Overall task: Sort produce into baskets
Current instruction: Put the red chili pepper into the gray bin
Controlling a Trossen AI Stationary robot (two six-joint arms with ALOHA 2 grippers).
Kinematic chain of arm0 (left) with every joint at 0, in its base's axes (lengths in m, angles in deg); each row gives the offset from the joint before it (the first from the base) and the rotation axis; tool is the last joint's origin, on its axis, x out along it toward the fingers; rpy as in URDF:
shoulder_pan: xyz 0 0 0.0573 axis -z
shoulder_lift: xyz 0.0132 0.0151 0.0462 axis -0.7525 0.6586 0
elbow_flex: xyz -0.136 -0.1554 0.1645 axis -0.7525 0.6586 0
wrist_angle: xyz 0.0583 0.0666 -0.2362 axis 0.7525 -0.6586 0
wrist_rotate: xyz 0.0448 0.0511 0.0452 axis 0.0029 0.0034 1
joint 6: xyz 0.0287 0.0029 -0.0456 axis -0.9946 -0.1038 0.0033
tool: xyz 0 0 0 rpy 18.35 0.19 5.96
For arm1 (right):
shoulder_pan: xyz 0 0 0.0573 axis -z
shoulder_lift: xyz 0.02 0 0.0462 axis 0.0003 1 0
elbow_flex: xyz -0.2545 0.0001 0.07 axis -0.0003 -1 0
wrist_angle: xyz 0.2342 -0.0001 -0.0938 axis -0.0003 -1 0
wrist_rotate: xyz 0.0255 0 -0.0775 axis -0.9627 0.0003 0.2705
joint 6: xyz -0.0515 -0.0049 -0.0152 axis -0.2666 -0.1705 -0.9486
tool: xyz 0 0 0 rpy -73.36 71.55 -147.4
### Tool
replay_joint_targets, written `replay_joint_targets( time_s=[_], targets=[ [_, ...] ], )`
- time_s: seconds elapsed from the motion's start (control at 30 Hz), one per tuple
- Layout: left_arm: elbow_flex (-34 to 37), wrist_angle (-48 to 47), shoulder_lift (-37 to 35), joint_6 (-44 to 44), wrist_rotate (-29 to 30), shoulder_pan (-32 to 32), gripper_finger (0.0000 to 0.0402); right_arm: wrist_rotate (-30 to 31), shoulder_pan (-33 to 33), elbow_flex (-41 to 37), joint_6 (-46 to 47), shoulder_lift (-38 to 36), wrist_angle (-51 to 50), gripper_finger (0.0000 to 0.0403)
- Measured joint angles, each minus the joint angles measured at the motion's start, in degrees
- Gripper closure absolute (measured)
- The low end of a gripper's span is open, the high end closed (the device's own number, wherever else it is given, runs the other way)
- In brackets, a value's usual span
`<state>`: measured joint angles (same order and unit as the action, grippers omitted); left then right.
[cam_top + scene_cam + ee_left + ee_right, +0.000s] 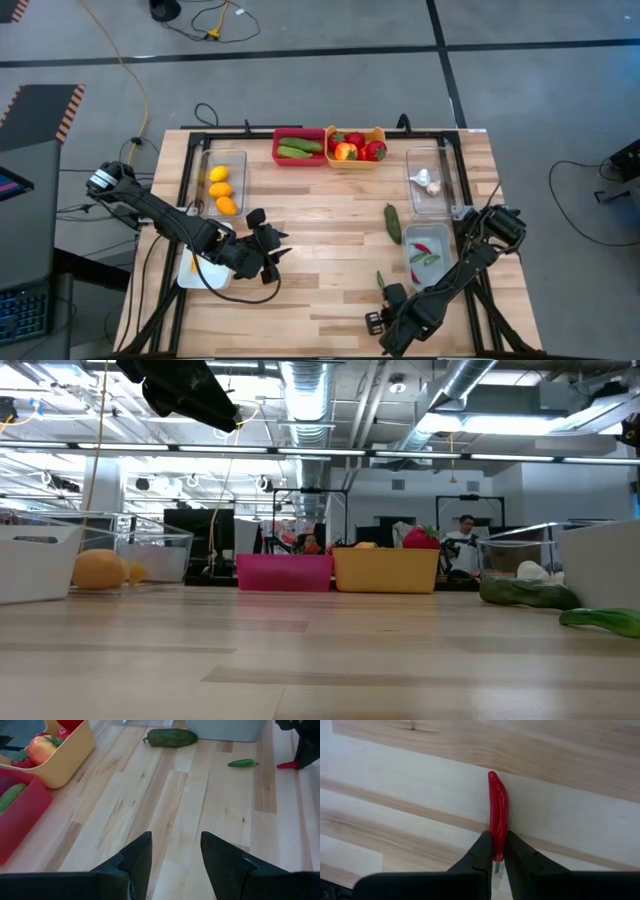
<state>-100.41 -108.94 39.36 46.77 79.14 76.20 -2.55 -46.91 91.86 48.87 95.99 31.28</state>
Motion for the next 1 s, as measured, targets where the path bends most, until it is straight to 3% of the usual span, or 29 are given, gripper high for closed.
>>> replay_joint_targets(
  time_s=[0.23,0.5,0.83,1.0],
  targets=[
    [0.0,0.0,0.0,0.0,0.2,0.0,0.0243,0.1,0.6,2.6,-5.8,-0.6,-1.3,0.0343],
    [0.0,3.8,-0.7,-2.6,4.5,0.0,0.0243,1.7,2.4,4.7,-15.9,-8.0,-6.0,0.0345],
    [0.0,2.1,-9.5,-12.9,4.7,-3.4,0.0243,5.5,4.2,4.7,-21.4,-21.3,-22.0,0.0345],
    [4.2,3.1,-14.7,-15.4,3.6,-5.9,0.0243,6.4,4.3,4.7,-22.4,-26.5,-32.0,0.0345]
  ],
)
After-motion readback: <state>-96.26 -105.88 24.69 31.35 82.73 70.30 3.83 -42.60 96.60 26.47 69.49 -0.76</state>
